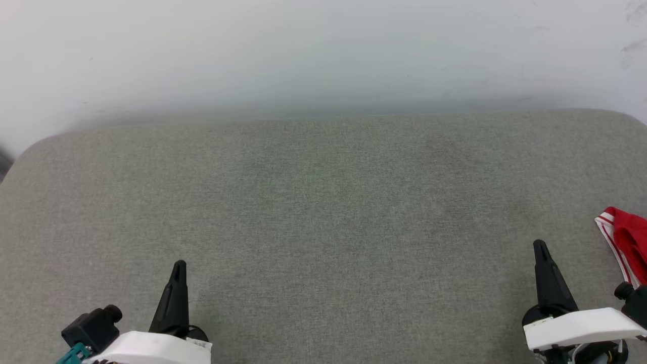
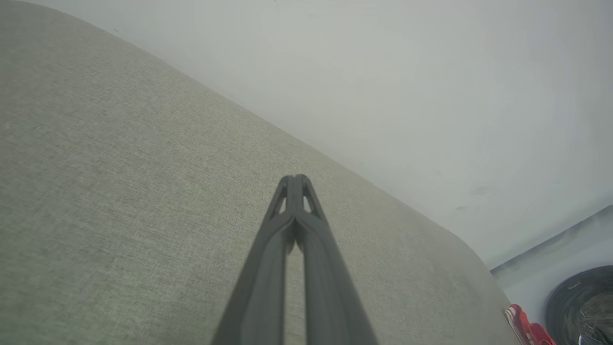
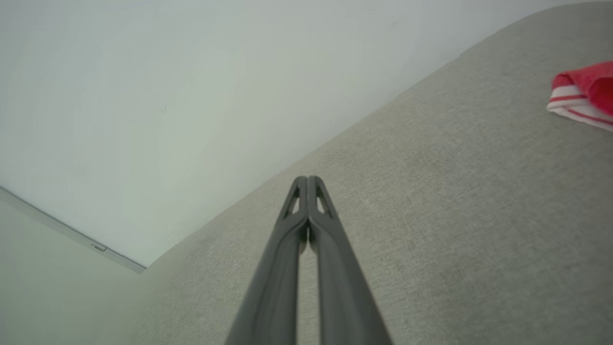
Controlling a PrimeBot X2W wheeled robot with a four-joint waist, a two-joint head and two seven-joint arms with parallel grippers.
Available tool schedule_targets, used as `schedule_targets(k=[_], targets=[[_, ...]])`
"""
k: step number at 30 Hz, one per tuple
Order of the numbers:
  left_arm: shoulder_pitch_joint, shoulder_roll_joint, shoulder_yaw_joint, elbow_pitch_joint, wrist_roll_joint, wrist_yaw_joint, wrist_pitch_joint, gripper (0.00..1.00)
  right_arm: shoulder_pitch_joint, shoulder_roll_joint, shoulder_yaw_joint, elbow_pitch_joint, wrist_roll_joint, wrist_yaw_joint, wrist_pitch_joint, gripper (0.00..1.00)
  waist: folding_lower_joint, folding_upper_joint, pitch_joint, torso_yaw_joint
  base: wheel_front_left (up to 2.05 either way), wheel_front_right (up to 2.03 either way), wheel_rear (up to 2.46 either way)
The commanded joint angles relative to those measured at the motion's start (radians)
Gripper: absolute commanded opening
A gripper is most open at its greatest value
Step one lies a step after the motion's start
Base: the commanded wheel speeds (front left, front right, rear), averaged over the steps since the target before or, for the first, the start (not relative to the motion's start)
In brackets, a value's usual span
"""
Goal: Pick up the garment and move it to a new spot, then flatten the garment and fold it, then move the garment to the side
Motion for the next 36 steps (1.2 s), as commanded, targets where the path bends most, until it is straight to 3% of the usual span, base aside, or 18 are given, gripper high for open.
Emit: schedule_targets(k=[1, 36], targets=[[-0.03, 0.006, 0.003, -0.007, -0.032, -0.001, 0.005, 0.0, -0.033, -0.01, -0.003, -0.009, 0.032, 0.0, 0.005, 0.0, 0.0, -0.0001, -0.001, 0.0, 0.0, 0.0, 0.0], [-0.092, 0.012, 0.028, 0.061, -0.49, -0.002, 0.112, 0.0, -0.069, -0.013, -0.026, 0.038, 0.476, 0.0, 0.113, 0.0, -0.0001, -0.0001, -0.018, 0.007, 0.0, 0.0, 0.0]])
